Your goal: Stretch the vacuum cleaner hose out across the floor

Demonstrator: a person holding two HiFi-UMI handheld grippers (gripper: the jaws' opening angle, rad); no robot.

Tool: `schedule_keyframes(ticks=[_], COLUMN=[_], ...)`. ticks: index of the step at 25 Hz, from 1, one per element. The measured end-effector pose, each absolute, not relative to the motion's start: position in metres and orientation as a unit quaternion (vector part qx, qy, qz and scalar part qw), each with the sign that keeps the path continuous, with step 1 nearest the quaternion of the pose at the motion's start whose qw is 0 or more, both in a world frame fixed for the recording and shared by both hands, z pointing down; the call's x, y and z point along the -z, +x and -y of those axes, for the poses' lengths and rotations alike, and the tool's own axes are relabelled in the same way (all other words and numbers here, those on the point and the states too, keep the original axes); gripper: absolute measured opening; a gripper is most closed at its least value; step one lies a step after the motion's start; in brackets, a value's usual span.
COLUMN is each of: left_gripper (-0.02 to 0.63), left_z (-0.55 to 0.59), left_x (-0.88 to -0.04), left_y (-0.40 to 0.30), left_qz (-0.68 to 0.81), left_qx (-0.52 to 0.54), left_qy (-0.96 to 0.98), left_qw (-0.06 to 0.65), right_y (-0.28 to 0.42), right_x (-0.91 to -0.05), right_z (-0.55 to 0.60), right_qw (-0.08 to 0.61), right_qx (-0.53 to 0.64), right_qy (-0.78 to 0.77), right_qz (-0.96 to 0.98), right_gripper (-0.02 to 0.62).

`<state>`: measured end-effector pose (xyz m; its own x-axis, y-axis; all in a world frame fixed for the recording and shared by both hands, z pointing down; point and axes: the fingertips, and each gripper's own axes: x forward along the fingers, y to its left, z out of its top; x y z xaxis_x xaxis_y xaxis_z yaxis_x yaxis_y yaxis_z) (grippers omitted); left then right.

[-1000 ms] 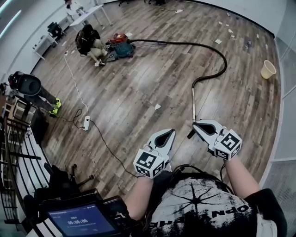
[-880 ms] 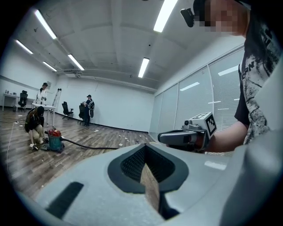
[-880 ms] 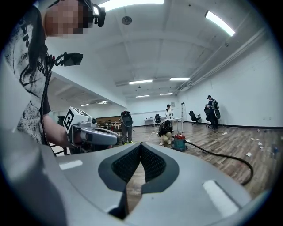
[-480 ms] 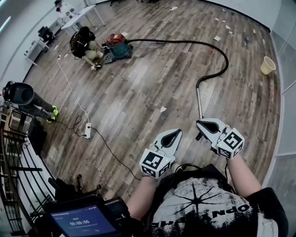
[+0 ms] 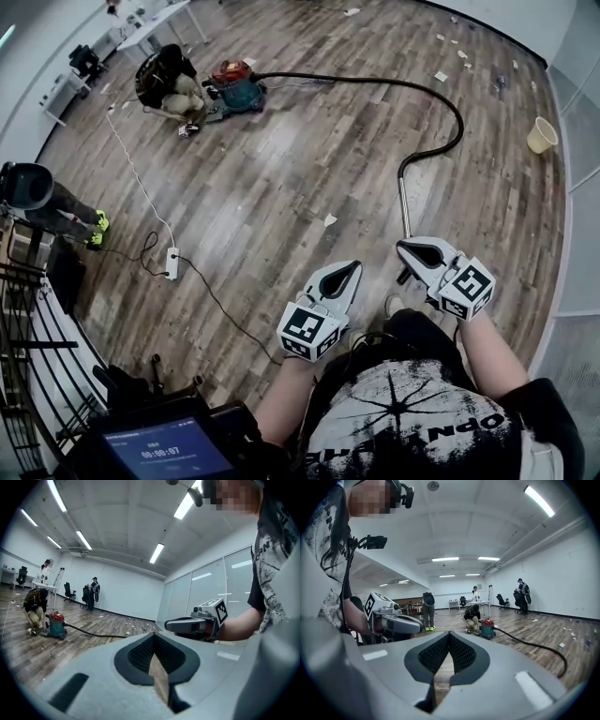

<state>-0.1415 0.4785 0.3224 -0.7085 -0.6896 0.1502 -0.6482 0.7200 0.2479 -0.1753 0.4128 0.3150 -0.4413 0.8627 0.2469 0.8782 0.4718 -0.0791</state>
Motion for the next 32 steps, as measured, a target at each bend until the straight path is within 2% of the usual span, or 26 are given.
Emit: schedule_keyframes(ticks=[9,16,25,32], left_gripper=[0.0,0.0,0.0,0.0], left_z=[-0.483,-0.477,-0.417,-0.369], left_x=[-0.324,-0.302,-0.296,-0.281], left_y=[-0.193,-0.285,-0.411,-0.477], left_qz=[0.925,0.935,0.929,0.911], left_qx=[0.082,0.062,0.048,0.082], left_qy=[0.349,0.324,0.341,0.385], left_qw=[0.127,0.128,0.135,0.126], right_y=[-0.235,-0.327,-0.457,-0.514], right_x=[-0.318,-0.307,-0.3,-0.314], right_z=[-0.424,-0.41,-0.335,-0.271], right_qw=[0.128,0.114,0.091,0.088], right_qx=[0.01,-0.005,-0.029,-0.044], right_qy=[-0.53,-0.551,-0.524,-0.478], right_qz=[0.838,0.827,0.847,0.873], right_gripper=[0.005,0.005,0.005,0.005])
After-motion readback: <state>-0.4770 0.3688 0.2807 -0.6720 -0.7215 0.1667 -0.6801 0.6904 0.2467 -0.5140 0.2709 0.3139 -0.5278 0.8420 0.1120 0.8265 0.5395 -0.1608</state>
